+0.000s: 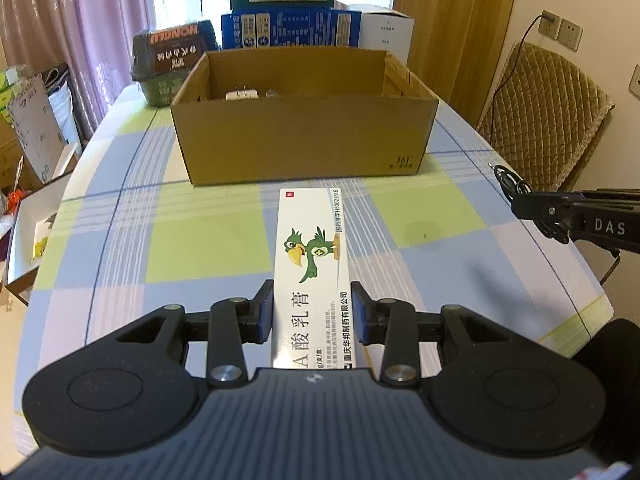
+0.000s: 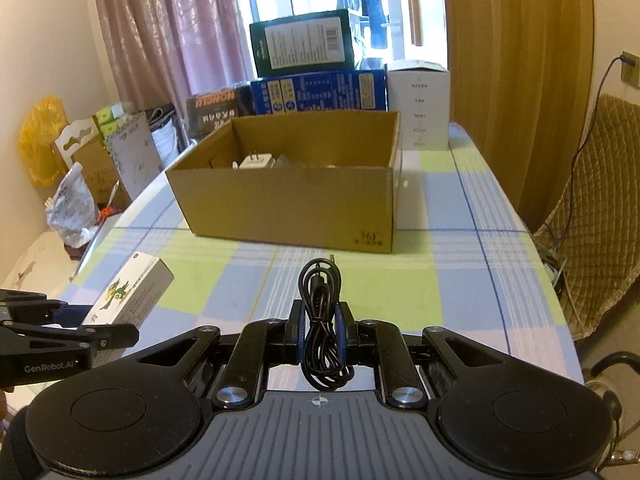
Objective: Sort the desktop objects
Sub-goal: 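Lift and carry the ointment box and cable over the cardboard box with both tools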
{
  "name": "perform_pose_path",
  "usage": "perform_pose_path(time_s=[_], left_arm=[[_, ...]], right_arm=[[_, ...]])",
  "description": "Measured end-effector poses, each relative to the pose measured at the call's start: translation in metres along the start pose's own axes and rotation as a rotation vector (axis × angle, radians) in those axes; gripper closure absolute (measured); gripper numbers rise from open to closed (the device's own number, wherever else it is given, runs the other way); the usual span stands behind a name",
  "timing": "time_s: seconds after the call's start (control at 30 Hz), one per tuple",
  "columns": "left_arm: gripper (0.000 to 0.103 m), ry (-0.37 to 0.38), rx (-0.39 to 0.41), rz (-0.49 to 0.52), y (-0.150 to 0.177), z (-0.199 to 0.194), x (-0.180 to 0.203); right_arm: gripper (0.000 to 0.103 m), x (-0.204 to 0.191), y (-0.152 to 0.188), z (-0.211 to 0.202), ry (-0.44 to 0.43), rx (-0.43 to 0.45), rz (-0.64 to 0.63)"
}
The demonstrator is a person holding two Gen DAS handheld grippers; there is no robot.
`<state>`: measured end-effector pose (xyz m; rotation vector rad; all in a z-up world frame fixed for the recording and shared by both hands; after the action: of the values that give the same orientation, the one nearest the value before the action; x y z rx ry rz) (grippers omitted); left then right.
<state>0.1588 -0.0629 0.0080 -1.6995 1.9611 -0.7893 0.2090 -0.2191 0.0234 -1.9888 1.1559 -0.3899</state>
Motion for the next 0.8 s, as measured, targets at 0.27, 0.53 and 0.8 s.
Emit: perform_pose_path(time_s=[0.27,0.53,0.8], left_arm=[[0.070,-0.012,0.033,0.014,-0.032,-0.007,-0.013],[0.070,-0.008,0.033,0.014,-0.067,0.000,-0.031],[0.070,0.002,-0.003,0.021,-0.097,0.017,-0.041]], right_arm=[[0.091,-0.002,-0.032,-0.005,-0.007,0.021,-0.006],[0.091,-0.004,-0.062,0.009,-0.023,0.004,-0.024],[0.091,0.000,-0.089,0.025,-0.030,-0.012,-0.038]])
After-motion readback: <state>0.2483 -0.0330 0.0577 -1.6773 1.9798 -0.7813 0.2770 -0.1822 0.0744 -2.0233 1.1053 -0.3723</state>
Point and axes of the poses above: each gripper's, at about its wrist camera, not at the fingertips, and z roughly the way its jaws point, x to its right, y to its underside, the point moved 5 cm from there along z, roughly the way its jaws point, and after that the axes turned 2 degrees about -z, right-handed, at the moved point
